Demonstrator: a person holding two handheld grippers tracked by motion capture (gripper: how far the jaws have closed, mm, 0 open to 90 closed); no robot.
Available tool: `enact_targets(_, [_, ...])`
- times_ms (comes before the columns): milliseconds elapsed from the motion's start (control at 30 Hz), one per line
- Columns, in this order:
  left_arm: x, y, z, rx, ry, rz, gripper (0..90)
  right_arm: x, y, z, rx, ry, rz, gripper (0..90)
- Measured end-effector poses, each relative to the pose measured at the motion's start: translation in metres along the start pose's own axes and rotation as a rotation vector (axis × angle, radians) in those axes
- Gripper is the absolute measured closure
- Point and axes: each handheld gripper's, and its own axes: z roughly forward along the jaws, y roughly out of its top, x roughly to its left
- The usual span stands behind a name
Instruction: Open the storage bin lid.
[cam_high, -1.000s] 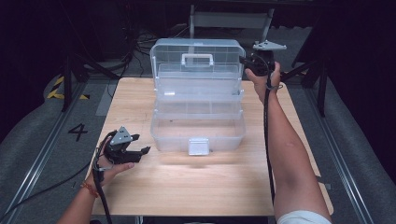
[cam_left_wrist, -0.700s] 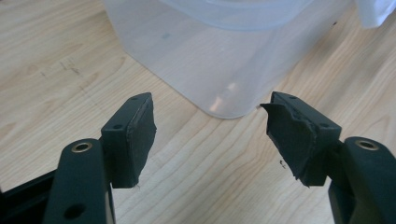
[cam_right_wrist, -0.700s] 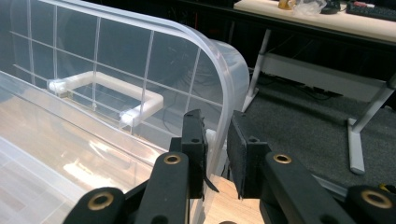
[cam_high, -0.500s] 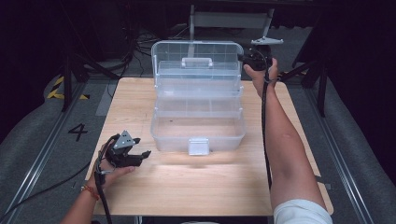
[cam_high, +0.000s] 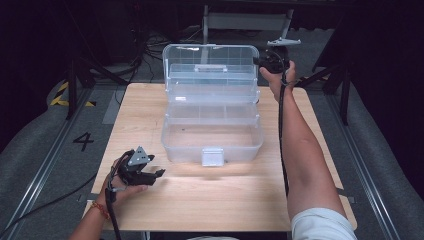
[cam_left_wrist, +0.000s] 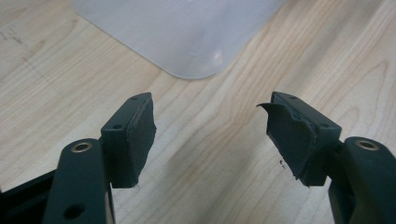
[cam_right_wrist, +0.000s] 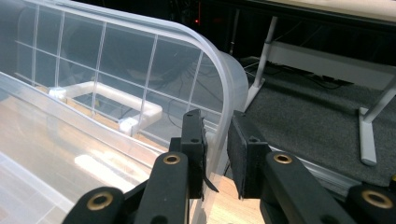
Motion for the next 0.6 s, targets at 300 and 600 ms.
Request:
enact_targets(300, [-0.01,-0.002,0.012,0.054,-0.051,0.024,33.3,-0.005,0.002,0.007,0.024,0.009,0.01,77.0])
enact_targets(600, [-0.007,-0.005,0.014,0.031,-0.086,-0.014,32.9,-0.009,0.004,0.022,0.074,0.006,0.014,76.1])
